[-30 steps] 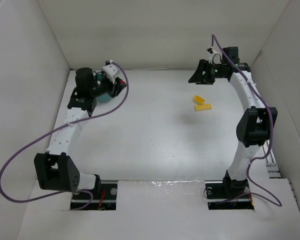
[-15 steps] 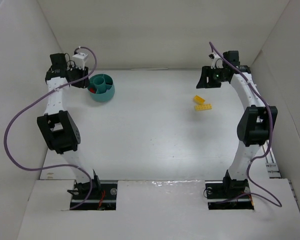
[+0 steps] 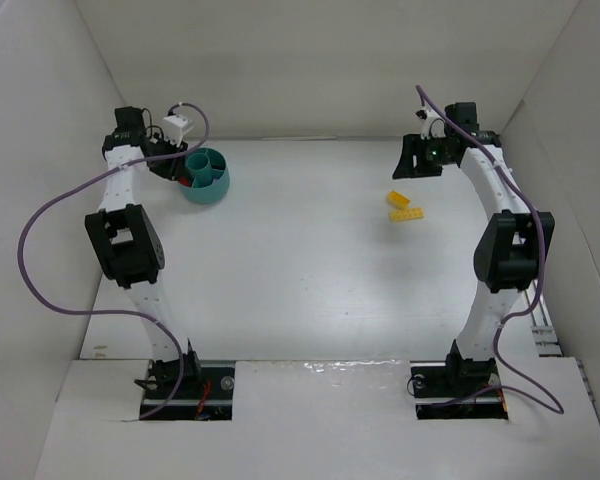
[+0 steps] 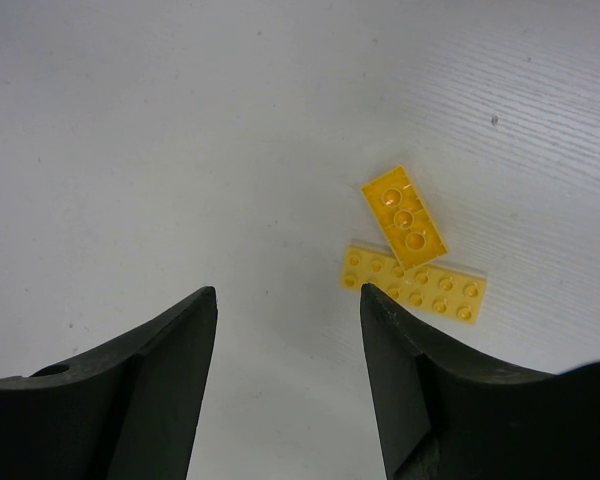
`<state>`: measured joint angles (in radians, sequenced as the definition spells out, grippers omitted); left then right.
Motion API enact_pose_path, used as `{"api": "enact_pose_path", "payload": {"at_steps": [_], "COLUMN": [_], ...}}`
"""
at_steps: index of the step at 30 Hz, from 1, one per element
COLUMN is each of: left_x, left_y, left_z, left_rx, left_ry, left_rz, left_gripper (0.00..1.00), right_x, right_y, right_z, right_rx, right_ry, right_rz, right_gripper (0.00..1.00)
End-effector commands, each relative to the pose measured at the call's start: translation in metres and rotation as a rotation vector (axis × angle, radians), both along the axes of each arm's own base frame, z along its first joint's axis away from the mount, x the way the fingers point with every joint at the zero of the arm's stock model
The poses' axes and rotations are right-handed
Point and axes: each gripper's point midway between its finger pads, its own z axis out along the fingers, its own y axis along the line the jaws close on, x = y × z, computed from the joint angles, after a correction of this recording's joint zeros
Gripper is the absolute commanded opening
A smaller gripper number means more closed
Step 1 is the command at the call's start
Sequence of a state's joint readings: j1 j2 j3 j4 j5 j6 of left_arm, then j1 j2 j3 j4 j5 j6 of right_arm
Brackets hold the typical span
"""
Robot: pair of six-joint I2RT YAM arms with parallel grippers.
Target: Sort the legos into containers by color
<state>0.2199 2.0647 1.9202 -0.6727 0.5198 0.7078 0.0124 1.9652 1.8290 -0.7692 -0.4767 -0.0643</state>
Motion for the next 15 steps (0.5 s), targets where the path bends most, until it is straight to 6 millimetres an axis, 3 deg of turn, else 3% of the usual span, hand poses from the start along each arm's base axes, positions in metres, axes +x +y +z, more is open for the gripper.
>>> {"api": "enact_pose_path", "payload": {"at_steps": [1, 9, 13, 15], "left_x": [0.015, 0.024, 0.025, 0.025], "left_y": [0.005, 0.004, -0.001, -0.001], "left_z": [0.016, 0.008, 0.008, 0.008], "left_rx": [0.036, 0.053, 0.06, 0.06], "left_ry": [-0.057, -0.055, -0.06, -0.06], "left_rz": [-0.044, -0.061, -0.079, -0.079], "left_gripper": [0.12, 0.28, 0.39, 0.49], "right_x": [0.002, 0.001, 0.004, 0.009], "right_y": [-0.003, 0.007, 0.012, 0.008], "right_z": [0.008, 0.007, -0.002, 0.003], "right_rx": [-0.013, -0.032, -0.062, -0.079], "right_ry": [-0.029, -0.034, -0.025, -0.043], "right_rz": [0.007, 0.03, 0.037, 0.023], "right_gripper": [0.64, 0.65, 0.65, 0.67]}}
